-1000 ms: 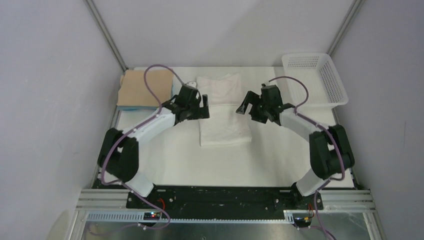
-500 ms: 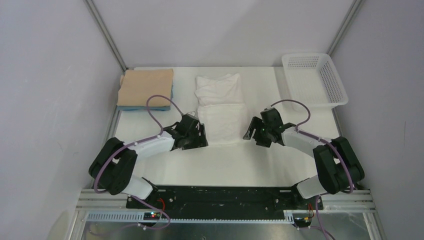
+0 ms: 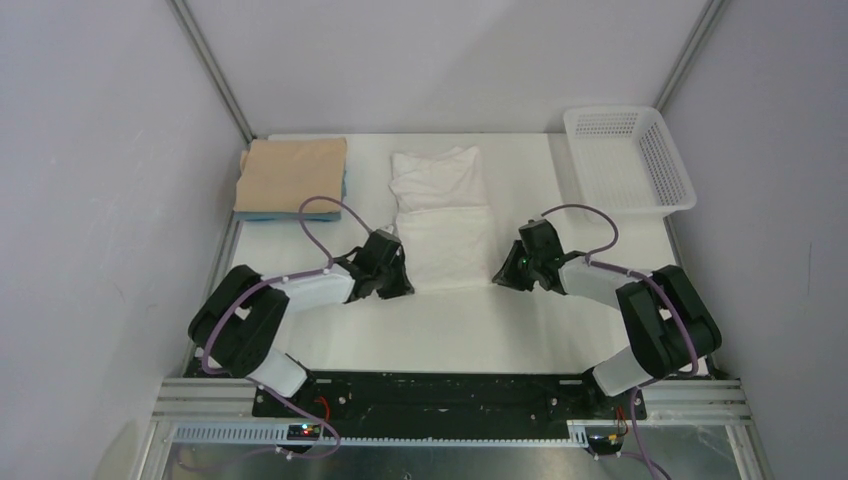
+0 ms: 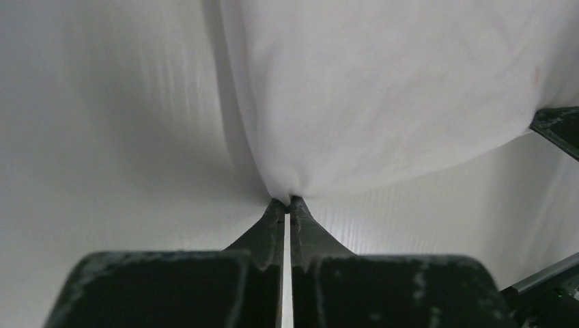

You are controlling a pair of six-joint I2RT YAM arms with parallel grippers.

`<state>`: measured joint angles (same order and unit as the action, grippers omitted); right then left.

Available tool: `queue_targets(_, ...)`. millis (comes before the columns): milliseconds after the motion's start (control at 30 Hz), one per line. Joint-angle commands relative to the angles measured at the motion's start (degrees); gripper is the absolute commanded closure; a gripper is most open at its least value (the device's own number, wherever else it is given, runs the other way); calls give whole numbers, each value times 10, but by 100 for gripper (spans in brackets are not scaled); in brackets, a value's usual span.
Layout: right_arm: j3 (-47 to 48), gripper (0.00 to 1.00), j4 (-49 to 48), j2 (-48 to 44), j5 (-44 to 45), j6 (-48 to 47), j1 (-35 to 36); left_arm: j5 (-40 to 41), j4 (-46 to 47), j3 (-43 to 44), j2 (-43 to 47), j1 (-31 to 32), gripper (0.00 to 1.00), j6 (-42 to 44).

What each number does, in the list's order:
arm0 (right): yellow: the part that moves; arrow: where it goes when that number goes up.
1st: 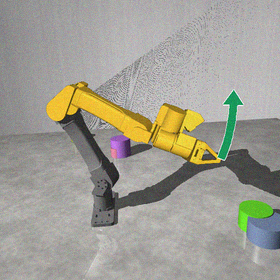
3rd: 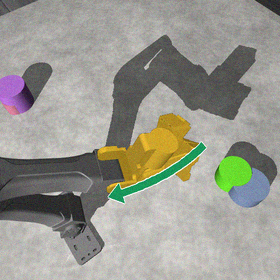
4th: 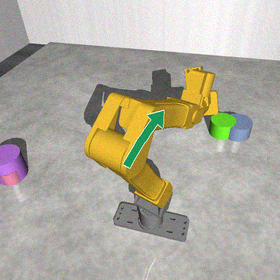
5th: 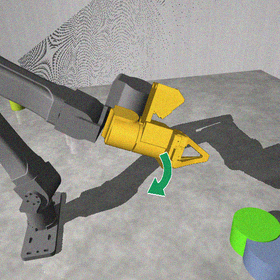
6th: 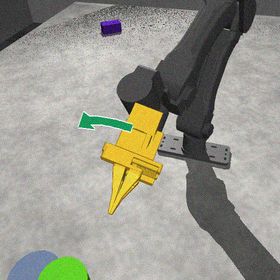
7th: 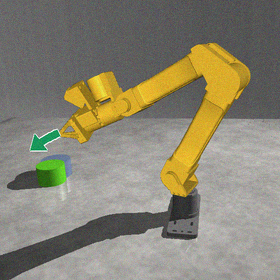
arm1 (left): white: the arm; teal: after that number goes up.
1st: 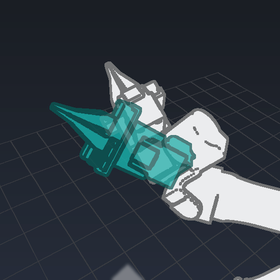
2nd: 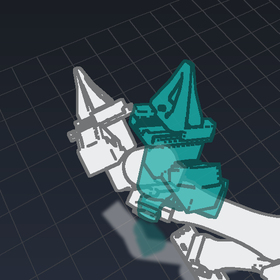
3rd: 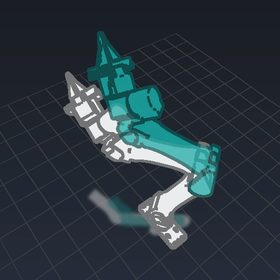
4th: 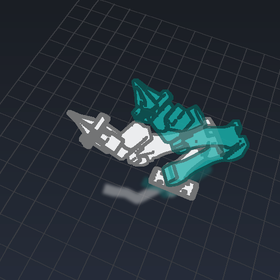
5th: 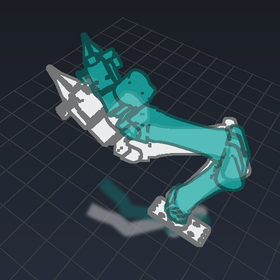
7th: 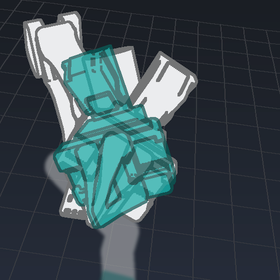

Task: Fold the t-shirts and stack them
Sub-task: Grab one side of the 2/3 rectangular tshirt with both arms

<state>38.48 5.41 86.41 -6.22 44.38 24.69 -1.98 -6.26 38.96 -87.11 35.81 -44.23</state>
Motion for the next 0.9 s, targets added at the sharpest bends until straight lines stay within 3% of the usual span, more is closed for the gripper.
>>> queue_targets(0,-26,82,-36,23,19,5,4,2,25,-5,-26,-1,100,-2)
queue_targets(200,-56,100,-38,-11,12,-1,11,14,59,-61,12,8,100,0)
queue_targets(500,-133,100,36,-144,27,15,89,58,76,-192,141,88,100,-73)
queue_targets(633,-170,100,117,-230,79,62,161,103,7,-249,248,166,100,-158)
queue_targets(867,-209,100,258,-460,138,219,347,173,-71,-296,469,364,100,-258)
